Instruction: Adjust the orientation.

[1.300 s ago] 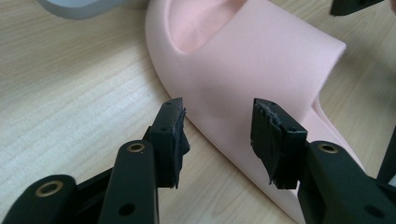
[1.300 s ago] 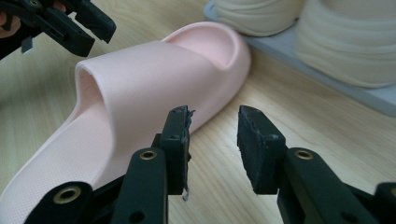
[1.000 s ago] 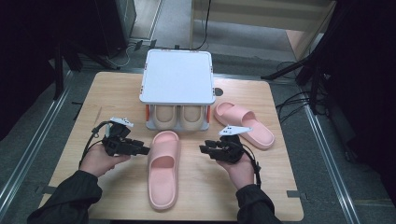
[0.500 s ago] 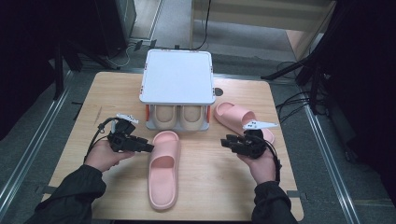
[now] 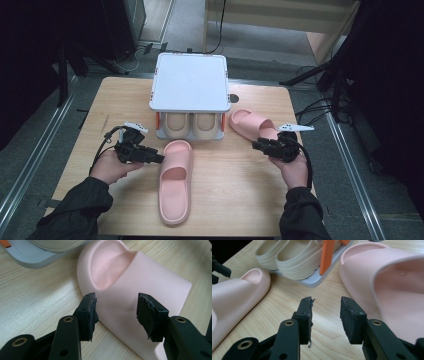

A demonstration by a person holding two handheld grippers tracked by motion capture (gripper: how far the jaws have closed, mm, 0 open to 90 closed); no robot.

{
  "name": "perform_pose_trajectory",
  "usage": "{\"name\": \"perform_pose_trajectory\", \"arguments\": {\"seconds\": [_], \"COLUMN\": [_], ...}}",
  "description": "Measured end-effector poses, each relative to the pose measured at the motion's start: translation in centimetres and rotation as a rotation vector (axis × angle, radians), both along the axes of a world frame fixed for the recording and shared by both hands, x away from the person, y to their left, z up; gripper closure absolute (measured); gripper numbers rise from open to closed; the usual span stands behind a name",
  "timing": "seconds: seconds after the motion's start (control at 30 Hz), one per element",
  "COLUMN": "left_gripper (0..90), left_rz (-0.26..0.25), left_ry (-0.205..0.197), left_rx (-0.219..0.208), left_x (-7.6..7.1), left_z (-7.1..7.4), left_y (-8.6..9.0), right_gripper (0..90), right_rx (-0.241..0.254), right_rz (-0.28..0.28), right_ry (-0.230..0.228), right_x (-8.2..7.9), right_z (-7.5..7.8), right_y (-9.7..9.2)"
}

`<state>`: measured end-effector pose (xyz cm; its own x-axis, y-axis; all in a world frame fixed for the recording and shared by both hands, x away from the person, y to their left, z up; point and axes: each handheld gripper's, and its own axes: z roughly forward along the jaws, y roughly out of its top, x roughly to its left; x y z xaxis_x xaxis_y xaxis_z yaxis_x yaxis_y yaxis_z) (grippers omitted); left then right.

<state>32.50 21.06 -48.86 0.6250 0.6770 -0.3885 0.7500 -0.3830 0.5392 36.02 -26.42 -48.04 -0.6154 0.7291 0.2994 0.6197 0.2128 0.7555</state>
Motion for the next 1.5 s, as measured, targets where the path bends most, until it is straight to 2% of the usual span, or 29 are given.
{"name": "perform_pose_trajectory", "arguments": {"seconds": [0.2, 0.37, 0.53, 0.8, 0.93, 1.17, 1.27, 1.43, 1.5], "left_gripper": [49.4, 49.2, 49.2, 48.8, 48.9, 48.9, 48.9, 49.0, 49.0], "left_rz": [0.008, 0.021, 0.047, 0.080, 0.089, 0.115, 0.124, 0.132, 0.130], "left_ry": [-0.006, -0.010, -0.010, -0.009, -0.015, -0.011, -0.012, -0.013, -0.014], "left_rx": [0.006, 0.010, 0.010, 0.007, 0.007, 0.002, -0.008, -0.010, -0.011], "left_x": [-0.4, -1.1, -1.7, -2.7, -3.0, -3.5, -3.7, -3.9, -3.8], "left_z": [0.0, -0.1, -0.1, -0.1, -0.1, -0.3, -0.2, -0.2, -0.2], "left_y": [0.4, 1.0, 1.8, 2.8, 3.2, 3.9, 4.3, 4.4, 4.3], "right_gripper": [62.4, 59.8, 57.5, 58.2, 61.4, 69.7, 73.1, 80.1, 83.9], "right_rx": [0.020, 0.018, 0.001, -0.010, -0.020, -0.049, -0.037, -0.072, -0.105], "right_rz": [-0.035, -0.059, -0.059, -0.072, -0.066, -0.048, -0.037, -0.036, -0.040], "right_ry": [0.008, 0.014, 0.013, 0.059, 0.055, 0.077, 0.088, 0.061, 0.011], "right_x": [1.1, 2.1, 3.2, 4.8, 5.4, 6.4, 6.8, 6.7, 6.4], "right_z": [-0.2, -0.5, -0.9, -2.0, -2.2, -2.9, -3.1, -2.4, -1.9], "right_y": [-1.3, -1.7, -1.3, -1.0, -0.5, 0.2, 0.4, 1.1, 1.4]}}
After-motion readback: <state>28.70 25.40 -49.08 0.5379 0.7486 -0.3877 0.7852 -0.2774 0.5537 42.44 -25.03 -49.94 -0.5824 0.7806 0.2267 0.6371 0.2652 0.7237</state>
